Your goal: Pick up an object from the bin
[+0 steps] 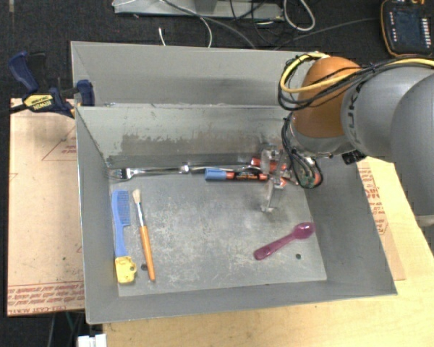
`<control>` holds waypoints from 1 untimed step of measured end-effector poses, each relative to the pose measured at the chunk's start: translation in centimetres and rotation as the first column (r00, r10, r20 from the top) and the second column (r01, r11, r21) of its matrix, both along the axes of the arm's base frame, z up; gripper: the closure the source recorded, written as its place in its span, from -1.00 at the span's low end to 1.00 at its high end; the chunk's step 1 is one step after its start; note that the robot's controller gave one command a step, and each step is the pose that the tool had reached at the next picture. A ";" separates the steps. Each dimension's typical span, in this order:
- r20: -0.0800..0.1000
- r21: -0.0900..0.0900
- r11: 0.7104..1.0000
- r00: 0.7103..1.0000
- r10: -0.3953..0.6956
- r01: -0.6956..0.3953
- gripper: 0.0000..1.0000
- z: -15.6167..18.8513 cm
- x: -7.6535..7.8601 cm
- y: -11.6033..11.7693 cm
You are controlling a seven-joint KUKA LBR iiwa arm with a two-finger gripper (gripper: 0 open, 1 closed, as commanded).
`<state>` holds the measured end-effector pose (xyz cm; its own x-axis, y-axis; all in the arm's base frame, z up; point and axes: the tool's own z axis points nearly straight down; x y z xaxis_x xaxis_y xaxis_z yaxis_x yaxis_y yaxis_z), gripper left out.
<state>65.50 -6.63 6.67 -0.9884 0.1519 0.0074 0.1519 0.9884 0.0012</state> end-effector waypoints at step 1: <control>0.020 -0.001 0.976 0.975 -0.219 0.219 -1.00 9.4 -0.6 0.4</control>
Offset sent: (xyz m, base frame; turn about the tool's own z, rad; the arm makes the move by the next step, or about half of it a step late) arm -0.0065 -0.0284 0.0333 0.1918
